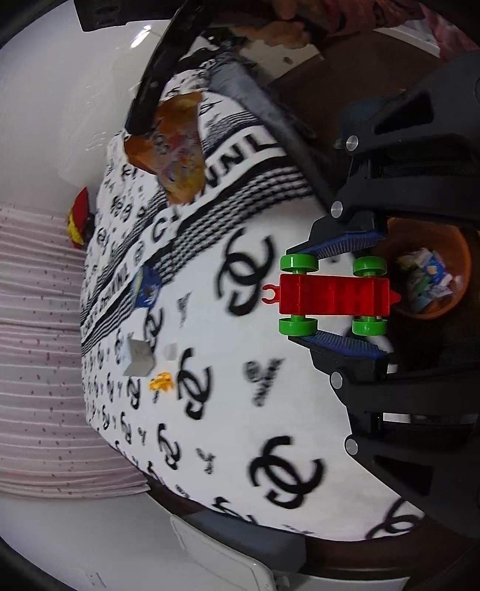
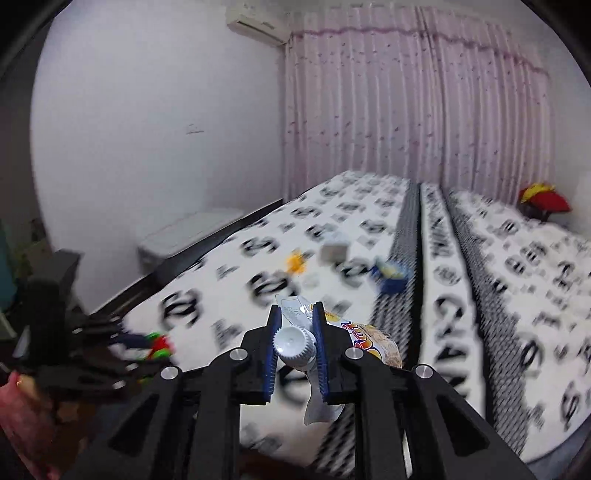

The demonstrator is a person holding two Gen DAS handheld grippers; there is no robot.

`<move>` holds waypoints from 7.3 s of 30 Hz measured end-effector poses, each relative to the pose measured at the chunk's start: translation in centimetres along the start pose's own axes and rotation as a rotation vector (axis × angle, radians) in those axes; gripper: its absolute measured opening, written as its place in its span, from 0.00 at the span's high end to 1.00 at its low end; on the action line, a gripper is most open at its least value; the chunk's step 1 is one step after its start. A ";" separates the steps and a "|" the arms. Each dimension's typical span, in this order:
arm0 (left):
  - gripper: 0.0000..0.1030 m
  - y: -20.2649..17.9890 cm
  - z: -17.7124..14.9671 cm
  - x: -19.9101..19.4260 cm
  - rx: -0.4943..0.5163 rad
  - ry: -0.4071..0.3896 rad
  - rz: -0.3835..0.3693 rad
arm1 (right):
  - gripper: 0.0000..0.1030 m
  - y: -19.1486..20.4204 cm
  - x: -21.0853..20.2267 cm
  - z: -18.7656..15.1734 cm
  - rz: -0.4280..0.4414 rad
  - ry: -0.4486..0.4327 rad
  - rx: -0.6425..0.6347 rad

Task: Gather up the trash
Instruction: 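Carry the toy car and pouch over the orange bin while both tools open to drop them, then move both open tools back toward the remaining items on the bed, then grasp the yellow toy piece with the left tool while the right tool grasps the white bottle cap, then carry the yellow piece and cap over the orange bin while both tools open to drop them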

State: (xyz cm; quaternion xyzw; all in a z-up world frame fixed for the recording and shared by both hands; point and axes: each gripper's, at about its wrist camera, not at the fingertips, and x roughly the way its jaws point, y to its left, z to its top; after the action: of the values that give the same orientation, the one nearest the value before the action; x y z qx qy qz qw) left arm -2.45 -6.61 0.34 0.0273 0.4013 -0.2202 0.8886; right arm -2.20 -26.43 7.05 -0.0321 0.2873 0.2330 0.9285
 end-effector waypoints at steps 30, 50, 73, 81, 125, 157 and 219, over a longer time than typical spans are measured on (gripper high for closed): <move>0.63 -0.3 -21.2 16.7 -0.136 0.587 -0.044 | 0.83 1.5 12.5 -27.9 0.139 0.595 0.423; 0.33 -0.4 -24.0 23.9 -0.149 0.756 0.020 | 0.34 -0.3 18.2 -31.3 0.083 0.682 0.530; 0.22 0.4 -23.9 23.8 -0.180 0.758 0.047 | 0.20 -1.3 17.5 -31.3 0.024 0.698 0.544; 0.22 0.4 -23.4 23.0 -0.189 0.744 0.039 | 0.20 -1.1 17.2 -31.1 0.009 0.697 0.538; 0.39 16.7 20.9 28.1 -0.342 0.087 0.287 | 0.05 -3.1 11.7 -15.3 0.064 0.285 0.404; 0.66 15.3 -0.9 3.9 -0.397 -0.041 0.318 | 0.05 -3.1 23.7 1.5 -0.087 0.091 0.215; 0.66 -1.0 -17.2 10.8 -0.139 0.375 0.036 | 0.69 3.3 8.4 -24.4 -0.034 0.488 0.211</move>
State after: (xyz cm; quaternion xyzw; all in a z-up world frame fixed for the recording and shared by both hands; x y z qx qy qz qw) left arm -8.70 -7.65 -19.03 0.0136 0.5735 -0.1670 0.8019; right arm -10.26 -24.77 -17.66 0.0048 0.5247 0.1717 0.8338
